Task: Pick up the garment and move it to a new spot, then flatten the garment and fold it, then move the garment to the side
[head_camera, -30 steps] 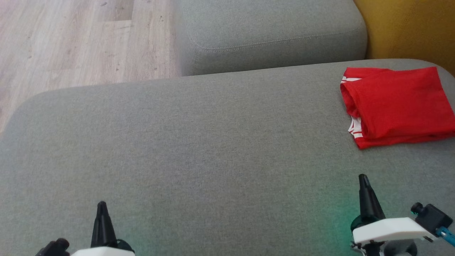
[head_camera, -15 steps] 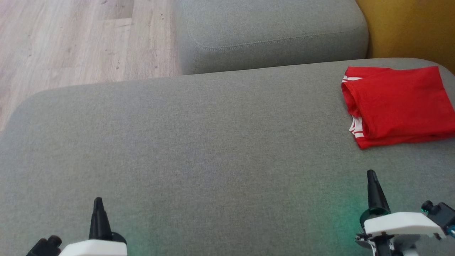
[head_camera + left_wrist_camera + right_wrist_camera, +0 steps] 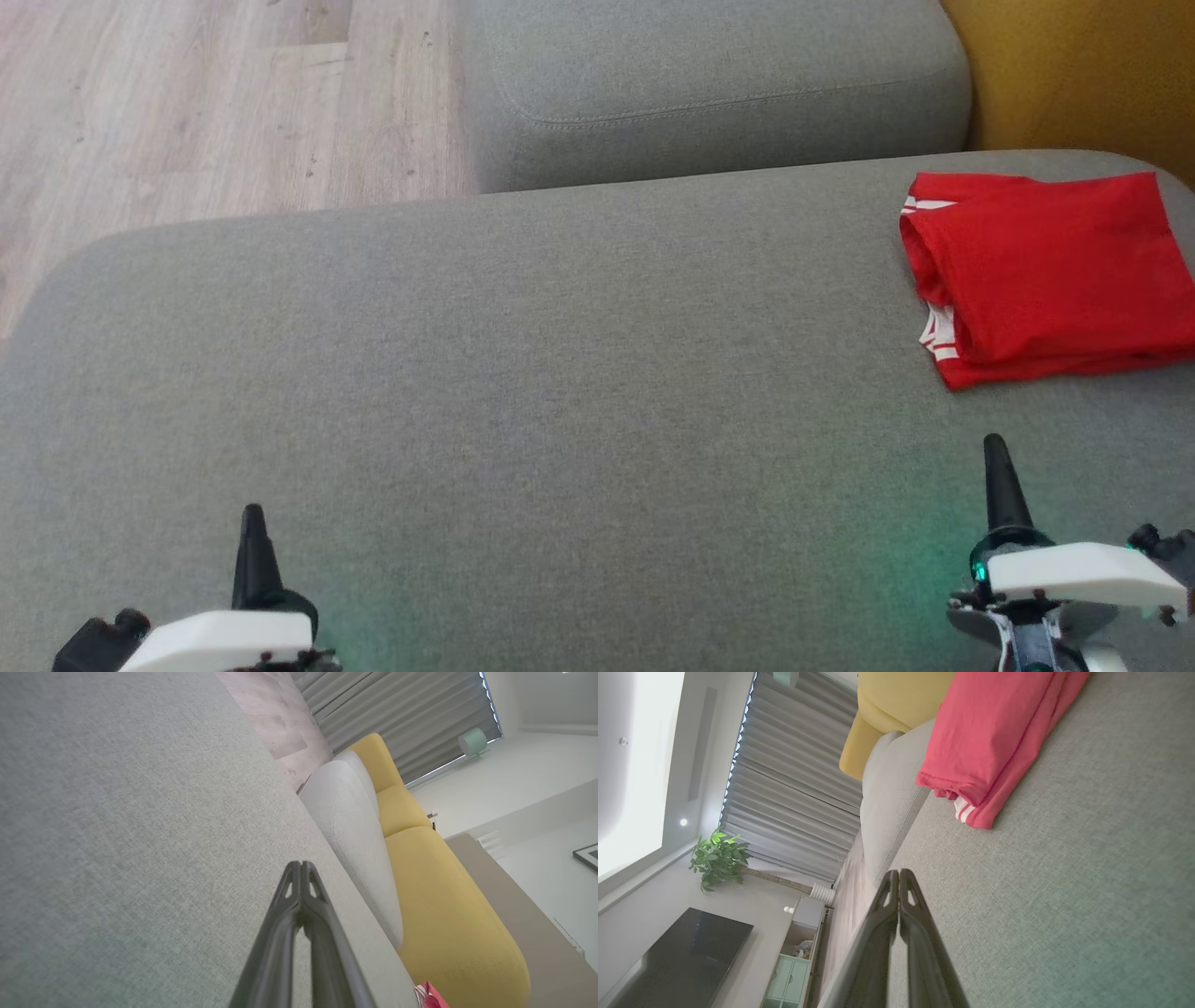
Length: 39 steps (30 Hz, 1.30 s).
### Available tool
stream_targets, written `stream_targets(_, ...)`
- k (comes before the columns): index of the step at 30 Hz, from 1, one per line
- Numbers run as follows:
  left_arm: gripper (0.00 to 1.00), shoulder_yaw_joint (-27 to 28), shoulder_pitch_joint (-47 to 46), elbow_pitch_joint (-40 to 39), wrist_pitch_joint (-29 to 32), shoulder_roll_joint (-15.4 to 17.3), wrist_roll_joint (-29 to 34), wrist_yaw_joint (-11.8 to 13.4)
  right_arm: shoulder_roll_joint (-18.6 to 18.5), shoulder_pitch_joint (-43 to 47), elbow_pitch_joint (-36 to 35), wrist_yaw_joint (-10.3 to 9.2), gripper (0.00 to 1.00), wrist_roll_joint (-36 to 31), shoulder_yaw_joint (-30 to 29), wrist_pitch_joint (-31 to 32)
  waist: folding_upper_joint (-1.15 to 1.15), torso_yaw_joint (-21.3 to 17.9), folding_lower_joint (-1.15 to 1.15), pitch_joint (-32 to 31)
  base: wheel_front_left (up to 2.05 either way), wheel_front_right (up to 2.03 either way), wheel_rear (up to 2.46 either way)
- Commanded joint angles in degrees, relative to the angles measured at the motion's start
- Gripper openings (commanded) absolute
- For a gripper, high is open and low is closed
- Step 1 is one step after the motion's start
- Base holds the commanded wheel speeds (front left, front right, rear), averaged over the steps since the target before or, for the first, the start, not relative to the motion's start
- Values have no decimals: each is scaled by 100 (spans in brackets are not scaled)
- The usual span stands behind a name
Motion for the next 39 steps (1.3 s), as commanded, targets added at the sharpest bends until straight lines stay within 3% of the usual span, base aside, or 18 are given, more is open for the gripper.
stream_targets(1, 0, 198, -333, -133, 43, 94, -201, -51, -95, -353, -209, -3, 0, 208, 22, 55, 0, 2, 0, 3, 0, 0, 0)
stream_targets(39, 0, 585, -914, 110, 713, 83, -2746, -363, -85, -700, -226, -4, 0, 2658, -516, 713, 0, 45, -1, 80, 0, 0, 0)
